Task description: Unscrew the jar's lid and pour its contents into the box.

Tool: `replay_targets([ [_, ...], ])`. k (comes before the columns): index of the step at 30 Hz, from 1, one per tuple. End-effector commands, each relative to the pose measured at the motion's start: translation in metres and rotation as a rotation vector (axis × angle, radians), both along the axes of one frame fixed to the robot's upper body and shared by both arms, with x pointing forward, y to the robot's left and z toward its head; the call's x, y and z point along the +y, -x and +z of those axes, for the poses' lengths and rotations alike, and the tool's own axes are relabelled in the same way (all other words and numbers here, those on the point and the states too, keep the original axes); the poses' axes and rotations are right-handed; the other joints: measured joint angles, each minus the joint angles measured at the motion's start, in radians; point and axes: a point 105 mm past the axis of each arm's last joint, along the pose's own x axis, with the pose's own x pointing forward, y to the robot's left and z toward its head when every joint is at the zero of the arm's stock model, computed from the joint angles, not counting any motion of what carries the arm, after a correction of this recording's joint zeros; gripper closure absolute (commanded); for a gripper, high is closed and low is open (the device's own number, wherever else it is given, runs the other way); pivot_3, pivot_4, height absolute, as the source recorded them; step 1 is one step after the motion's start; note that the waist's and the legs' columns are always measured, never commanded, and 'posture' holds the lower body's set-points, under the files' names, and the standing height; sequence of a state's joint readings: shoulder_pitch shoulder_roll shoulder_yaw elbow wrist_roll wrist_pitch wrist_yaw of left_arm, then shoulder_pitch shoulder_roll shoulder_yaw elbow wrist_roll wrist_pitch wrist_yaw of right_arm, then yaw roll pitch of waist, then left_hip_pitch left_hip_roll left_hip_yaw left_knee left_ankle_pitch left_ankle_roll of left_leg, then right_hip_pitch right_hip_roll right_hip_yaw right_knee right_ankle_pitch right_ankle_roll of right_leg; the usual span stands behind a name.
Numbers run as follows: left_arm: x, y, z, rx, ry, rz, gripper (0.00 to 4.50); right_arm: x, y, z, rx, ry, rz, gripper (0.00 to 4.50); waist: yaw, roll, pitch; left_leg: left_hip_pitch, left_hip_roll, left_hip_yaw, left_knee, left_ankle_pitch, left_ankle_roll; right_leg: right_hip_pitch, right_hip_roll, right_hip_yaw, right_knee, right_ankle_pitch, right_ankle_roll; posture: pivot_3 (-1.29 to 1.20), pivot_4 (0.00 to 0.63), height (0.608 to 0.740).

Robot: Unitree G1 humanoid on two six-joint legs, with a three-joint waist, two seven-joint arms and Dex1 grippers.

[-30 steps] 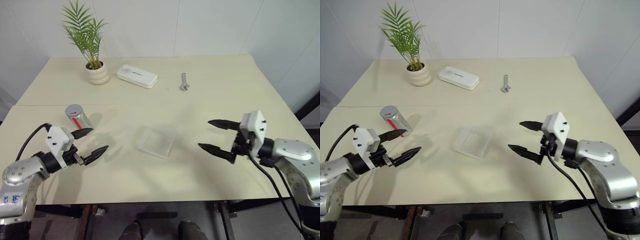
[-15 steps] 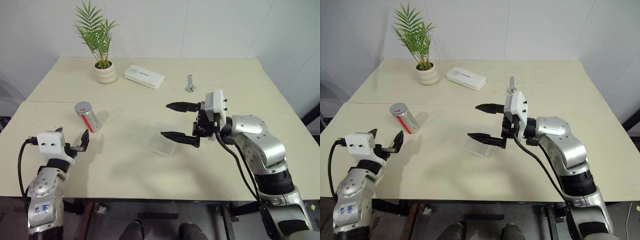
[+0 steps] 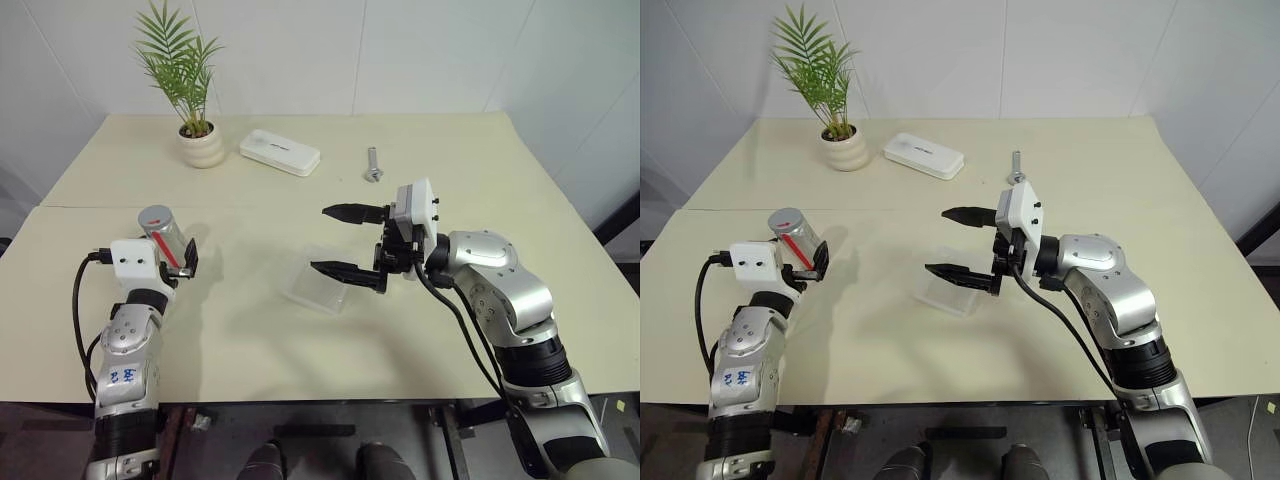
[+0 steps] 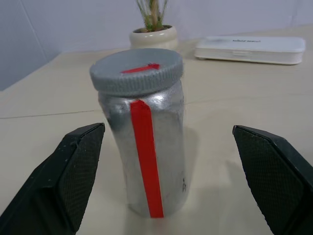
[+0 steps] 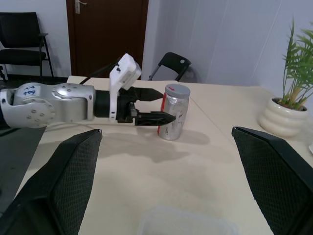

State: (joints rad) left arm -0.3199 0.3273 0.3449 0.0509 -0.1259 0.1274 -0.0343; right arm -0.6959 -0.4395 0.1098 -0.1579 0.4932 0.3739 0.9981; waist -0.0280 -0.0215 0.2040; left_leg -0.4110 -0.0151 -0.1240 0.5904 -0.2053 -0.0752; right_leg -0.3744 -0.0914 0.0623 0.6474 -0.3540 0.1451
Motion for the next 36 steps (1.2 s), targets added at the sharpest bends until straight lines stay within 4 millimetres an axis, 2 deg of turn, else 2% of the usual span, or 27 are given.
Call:
replay_targets([
  [1,0.006,-0.004,0.012,-0.052,-0.002,0.026,0.03,-0.002,0.005,0.013,-0.049,-0.028,-0.005,0.0,0.001,0.0,0.0,0.0,0.0,0.0,0.0,0.0,0.0,0.0,0.0,0.0,0.0,0.0,0.0,0.0,0.15,0.74],
  [11,0.008,-0.031,0.01,-0.05,0.023,0.043,0.03,-0.005,0.003,0.01,-0.039,-0.039,-0.039,0.0,-0.001,0.0,0.0,0.0,0.0,0.0,0.0,0.0,0.0,0.0,0.0,0.0,0.0,0.0,0.0,0.0,0.15,0.74],
  [14,0.01,-0.033,0.009,-0.042,0.016,0.059,0.58,-0.006,0.002,0.01,-0.038,-0.046,-0.046,0.0,0.0,0.0,0.0,0.0,0.0,0.0,0.0,0.0,0.0,-0.001,0.0,0.0,0.0,0.0,0.0,0.0,0.15,0.74],
  [20,0.013,-0.03,0.009,-0.051,0.014,0.057,2.41,-0.008,0.001,0.01,-0.032,-0.057,-0.061,0.0,0.0,0.0,0.0,0.0,0.0,0.0,0.0,0.0,0.0,-0.001,0.0,0.0,0.0,0.0,0.0,0.0,0.15,0.74],
  [21,0.013,-0.031,0.01,-0.057,0.015,0.048,2.6,-0.008,0.001,0.009,-0.03,-0.059,-0.064,0.0,0.0,0.0,0.0,0.0,0.0,0.0,0.0,0.0,0.0,-0.001,0.0,0.0,0.0,0.0,0.0,0.0,0.15,0.74],
  [24,0.009,-0.033,0.015,-0.091,0.05,0.011,2.6,-0.011,-0.002,0.005,-0.018,-0.061,-0.079,0.0,0.001,0.0,0.0,0.0,0.0,0.0,0.0,0.0,0.0,-0.001,0.0,0.0,0.0,0.0,0.0,0.0,0.15,0.74],
  [28,-0.025,-0.029,0.047,-0.188,0.084,-0.212,2.6,-0.016,-0.006,0.001,0.013,-0.069,-0.114,0.0,0.002,0.0,0.0,-0.001,0.0,0.0,0.0,0.0,0.0,0.0,0.0,0.0,0.0,0.0,0.0,0.0,0.15,0.74],
  [31,-0.048,-0.022,0.062,-0.182,0.044,-0.376,2.6,-0.016,-0.009,0.004,0.027,-0.076,-0.144,0.0,0.001,0.0,0.0,-0.002,0.0,-0.001,0.0,0.0,-0.001,-0.001,0.0,0.0,0.0,0.0,0.0,0.0,0.15,0.74],
  [35,-0.107,0.009,0.067,-0.05,-0.021,-0.835,2.6,-0.001,-0.011,0.017,0.073,-0.06,-0.178,0.0,-0.009,0.001,0.001,-0.001,0.0,0.0,-0.001,0.001,-0.001,-0.002,0.0,0.0,0.001,0.0,0.0,0.0,0.15,0.74],
  [36,-0.116,0.017,0.066,-0.012,-0.029,-0.917,2.6,0.004,-0.01,0.02,0.08,-0.054,-0.174,0.0,-0.009,0.001,0.001,-0.001,0.001,0.0,-0.001,0.001,-0.001,-0.002,0.001,0.0,0.001,0.0,0.0,0.0,0.15,0.74],
])
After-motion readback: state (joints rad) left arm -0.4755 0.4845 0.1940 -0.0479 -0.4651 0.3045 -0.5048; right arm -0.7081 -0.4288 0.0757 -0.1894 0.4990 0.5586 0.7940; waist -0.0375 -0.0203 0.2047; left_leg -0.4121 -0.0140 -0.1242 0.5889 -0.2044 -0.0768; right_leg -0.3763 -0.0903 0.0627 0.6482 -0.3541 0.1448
